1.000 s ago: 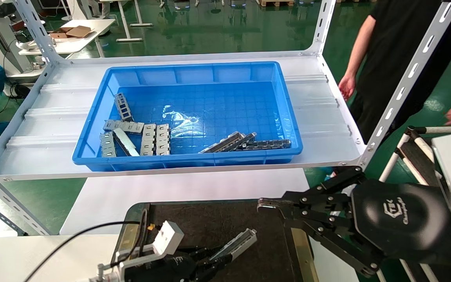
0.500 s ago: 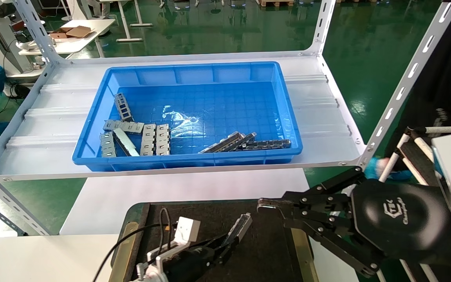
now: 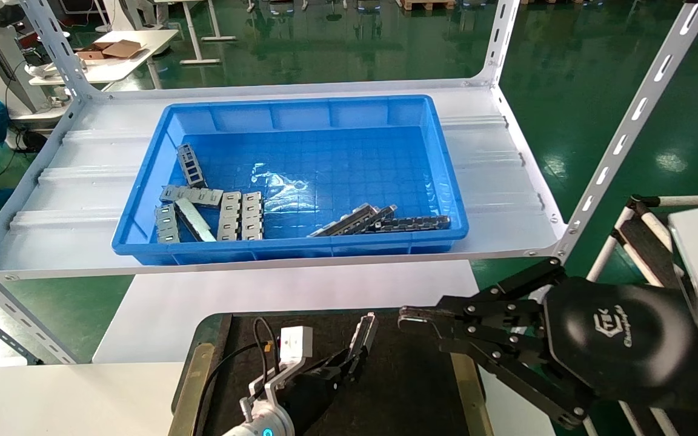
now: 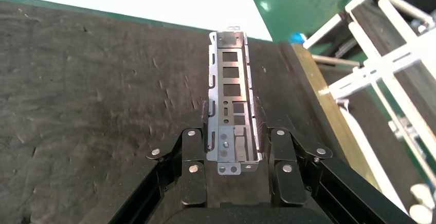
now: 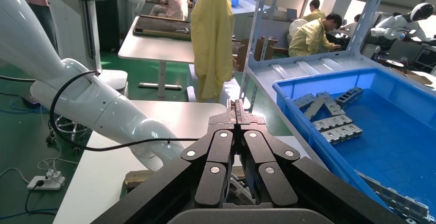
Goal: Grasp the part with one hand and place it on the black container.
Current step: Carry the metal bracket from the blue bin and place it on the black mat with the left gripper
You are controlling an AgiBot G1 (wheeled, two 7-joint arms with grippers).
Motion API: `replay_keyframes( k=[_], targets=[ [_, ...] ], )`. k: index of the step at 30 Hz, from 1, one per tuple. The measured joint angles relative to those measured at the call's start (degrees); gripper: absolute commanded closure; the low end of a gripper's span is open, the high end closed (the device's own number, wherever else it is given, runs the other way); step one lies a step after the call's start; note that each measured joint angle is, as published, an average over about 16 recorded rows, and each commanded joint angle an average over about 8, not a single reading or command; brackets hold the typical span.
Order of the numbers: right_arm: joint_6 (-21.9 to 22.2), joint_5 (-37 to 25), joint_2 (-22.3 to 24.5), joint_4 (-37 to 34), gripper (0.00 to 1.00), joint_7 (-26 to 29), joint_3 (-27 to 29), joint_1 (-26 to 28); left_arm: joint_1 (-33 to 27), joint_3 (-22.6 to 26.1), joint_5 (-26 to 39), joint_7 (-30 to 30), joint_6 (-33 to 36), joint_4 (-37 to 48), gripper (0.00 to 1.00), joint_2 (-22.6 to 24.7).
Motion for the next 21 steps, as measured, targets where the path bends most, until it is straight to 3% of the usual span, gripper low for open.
replay_keyframes(
  k=[17,19,21],
  targets=[
    [0.01,0.02,0.01,0.0,1.0,-0.01,-0.02,0.01,-2.88,11.46,-6.32,-9.18,-11.03,2.22,1.0,1.13],
    [0.01,0.02,0.01,0.0,0.95,-0.01,-0.03,0.01,-3.32,13.16,-7.29,-10.12,-12.07,2.46,0.87,1.14],
    [0.01,0.02,0.01,0.0,0.77,-0.01,-0.03,0.01,-3.76,14.82,-8.27,-10.98,-13.04,2.65,0.62,1.14]
  ],
)
